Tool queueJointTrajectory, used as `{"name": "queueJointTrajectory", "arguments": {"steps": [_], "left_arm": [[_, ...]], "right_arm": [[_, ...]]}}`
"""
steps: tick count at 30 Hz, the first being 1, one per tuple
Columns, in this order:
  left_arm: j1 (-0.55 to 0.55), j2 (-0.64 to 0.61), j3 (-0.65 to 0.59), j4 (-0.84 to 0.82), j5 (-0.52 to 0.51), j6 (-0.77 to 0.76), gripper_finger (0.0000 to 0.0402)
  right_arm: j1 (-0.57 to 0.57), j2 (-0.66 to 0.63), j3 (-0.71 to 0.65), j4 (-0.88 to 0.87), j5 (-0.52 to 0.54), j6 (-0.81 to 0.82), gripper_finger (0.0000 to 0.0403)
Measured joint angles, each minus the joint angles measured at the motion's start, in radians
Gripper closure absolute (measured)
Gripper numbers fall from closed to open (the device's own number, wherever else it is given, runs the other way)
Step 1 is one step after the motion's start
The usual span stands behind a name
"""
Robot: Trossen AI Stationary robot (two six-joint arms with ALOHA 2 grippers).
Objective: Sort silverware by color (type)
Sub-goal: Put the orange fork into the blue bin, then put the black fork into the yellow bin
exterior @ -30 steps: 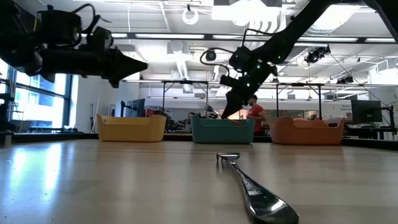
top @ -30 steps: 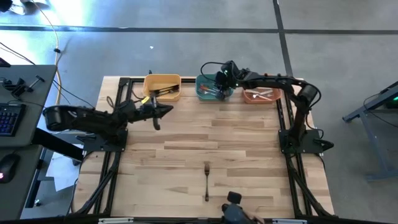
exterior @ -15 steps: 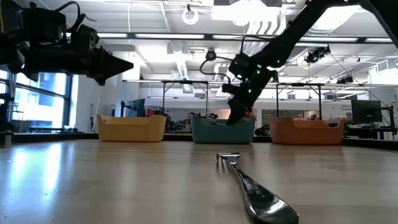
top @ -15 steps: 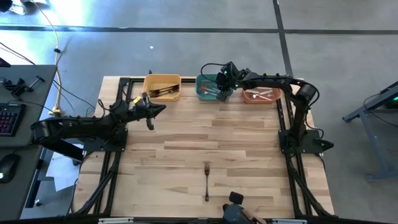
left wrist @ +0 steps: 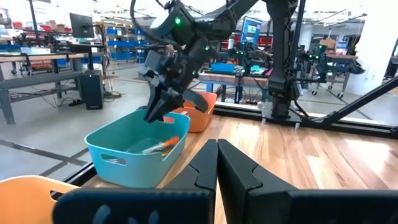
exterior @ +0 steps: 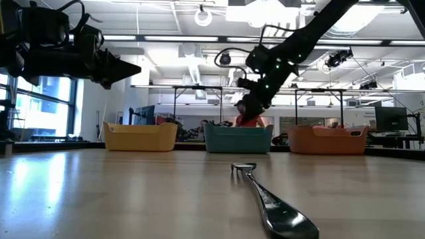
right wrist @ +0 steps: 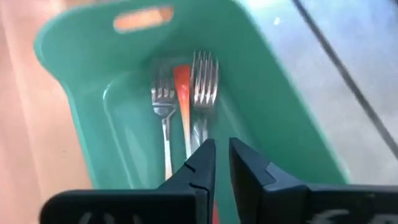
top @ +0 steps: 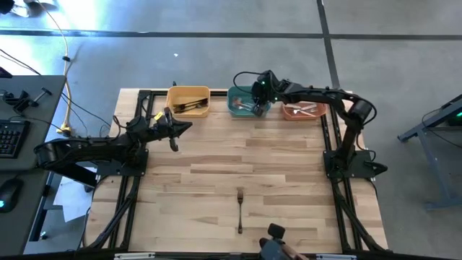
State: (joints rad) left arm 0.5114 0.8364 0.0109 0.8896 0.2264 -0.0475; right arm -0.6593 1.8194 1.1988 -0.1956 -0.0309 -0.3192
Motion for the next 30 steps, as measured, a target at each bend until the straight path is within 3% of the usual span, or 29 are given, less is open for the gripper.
{"name": "queueJointTrajectory", "arguments": {"steps": [7, 16, 18, 22, 30], "left_arm": [[0.000, 0.000, 0.000, 0.004, -0.001, 0.007, 0.0401], [0.000, 0.000, 0.000, 0.005, -0.002, 0.026, 0.0401], [0.000, 0.000, 0.000, 0.005, -0.003, 0.026, 0.0401], [0.000, 0.000, 0.000, 0.005, -0.006, 0.039, 0.0401], [0.000, 0.000, 0.000, 0.005, -0.005, 0.042, 0.0401]], "right_arm": [[-0.005, 0.040, -0.001, 0.002, 0.001, 0.051, 0.0363], [0.042, -0.039, -0.001, -0.100, -0.001, 0.178, 0.0289], [0.077, -0.068, -0.016, -0.124, -0.003, 0.237, 0.0306], [0.187, -0.132, -0.115, -0.058, 0.008, 0.347, 0.0386], [0.501, -0.264, -0.388, 0.214, 0.013, 0.776, 0.0400]]}}
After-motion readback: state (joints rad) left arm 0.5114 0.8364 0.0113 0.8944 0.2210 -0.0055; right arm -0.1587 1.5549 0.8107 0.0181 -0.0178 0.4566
